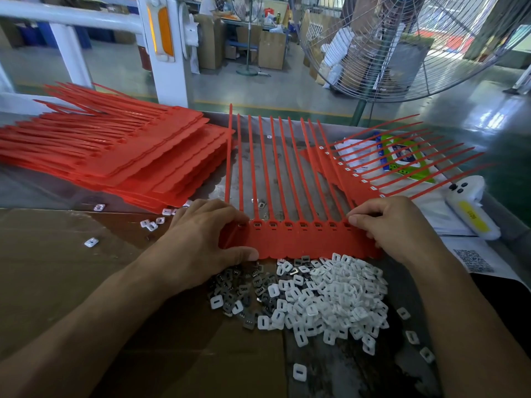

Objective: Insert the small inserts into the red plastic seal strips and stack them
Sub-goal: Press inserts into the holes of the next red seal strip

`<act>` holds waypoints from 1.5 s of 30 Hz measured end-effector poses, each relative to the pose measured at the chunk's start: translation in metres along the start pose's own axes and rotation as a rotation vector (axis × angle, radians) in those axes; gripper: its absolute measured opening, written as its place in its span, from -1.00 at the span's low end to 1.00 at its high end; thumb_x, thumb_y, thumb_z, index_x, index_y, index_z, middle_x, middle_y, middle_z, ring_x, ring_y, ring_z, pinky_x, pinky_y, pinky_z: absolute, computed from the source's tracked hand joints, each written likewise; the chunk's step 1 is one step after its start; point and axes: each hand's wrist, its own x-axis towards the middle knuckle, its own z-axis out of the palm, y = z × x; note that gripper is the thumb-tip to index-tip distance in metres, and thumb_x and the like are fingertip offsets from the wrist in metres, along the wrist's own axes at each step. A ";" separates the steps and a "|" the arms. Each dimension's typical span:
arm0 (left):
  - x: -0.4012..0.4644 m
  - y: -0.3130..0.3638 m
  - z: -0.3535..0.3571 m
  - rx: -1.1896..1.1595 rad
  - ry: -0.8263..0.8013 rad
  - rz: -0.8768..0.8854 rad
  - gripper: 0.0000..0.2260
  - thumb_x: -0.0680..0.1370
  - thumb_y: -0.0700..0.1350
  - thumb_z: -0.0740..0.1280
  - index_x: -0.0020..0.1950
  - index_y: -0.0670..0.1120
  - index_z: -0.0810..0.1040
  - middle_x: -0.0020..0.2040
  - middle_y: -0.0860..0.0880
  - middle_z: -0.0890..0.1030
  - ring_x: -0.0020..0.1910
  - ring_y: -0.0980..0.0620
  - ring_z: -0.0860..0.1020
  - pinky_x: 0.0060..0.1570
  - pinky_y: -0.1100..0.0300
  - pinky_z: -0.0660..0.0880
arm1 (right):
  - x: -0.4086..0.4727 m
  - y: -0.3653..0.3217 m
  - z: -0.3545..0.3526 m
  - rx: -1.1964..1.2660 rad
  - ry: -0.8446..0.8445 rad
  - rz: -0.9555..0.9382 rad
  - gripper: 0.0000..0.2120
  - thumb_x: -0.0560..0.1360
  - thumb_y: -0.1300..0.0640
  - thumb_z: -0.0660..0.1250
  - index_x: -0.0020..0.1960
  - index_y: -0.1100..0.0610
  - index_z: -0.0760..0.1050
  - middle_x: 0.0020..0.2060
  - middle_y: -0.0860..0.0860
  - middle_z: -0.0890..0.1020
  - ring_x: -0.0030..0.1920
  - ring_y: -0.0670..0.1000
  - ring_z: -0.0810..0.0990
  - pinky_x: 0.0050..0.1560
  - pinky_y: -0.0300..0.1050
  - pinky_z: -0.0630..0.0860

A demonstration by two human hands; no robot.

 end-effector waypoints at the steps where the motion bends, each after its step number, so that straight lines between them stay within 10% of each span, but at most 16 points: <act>1: 0.000 0.000 0.000 0.000 0.000 0.000 -0.28 0.32 0.56 0.20 0.39 0.26 0.44 0.33 0.31 0.41 0.38 0.23 0.23 0.45 0.01 0.20 | 0.000 0.000 0.000 0.004 0.003 0.001 -0.84 0.55 0.14 0.48 -0.14 -0.10 0.68 -0.26 -0.16 0.64 -0.18 -0.12 0.56 -0.11 -0.12 0.45; 10: 0.000 -0.001 0.002 0.004 0.008 0.009 -0.29 0.33 0.56 0.20 0.39 0.27 0.43 0.32 0.31 0.40 0.35 0.27 0.21 0.44 0.02 0.22 | -0.007 -0.015 0.002 0.015 -0.005 -0.125 -0.86 0.53 0.09 0.51 -0.15 -0.14 0.69 -0.22 -0.26 0.69 -0.10 -0.26 0.61 -0.13 -0.30 0.40; 17: 0.000 0.000 0.002 0.013 0.012 0.012 -0.29 0.33 0.55 0.20 0.40 0.26 0.44 0.33 0.29 0.41 0.36 0.23 0.23 0.44 0.03 0.22 | -0.029 -0.051 0.025 -0.028 -0.329 -0.389 -0.92 0.50 0.04 0.53 -0.02 -0.12 0.71 -0.11 -0.34 0.67 -0.08 -0.32 0.62 -0.11 -0.45 0.47; 45: 0.001 -0.002 0.004 0.012 0.078 0.038 -0.47 0.46 0.39 0.22 0.36 0.20 0.49 0.27 0.22 0.48 0.30 0.17 0.33 0.37 -0.03 0.33 | -0.052 -0.082 0.064 -0.184 -0.493 -0.565 -0.88 0.53 -0.03 0.49 0.06 -0.07 0.70 -0.04 -0.18 0.61 0.02 -0.18 0.57 0.13 -0.02 0.54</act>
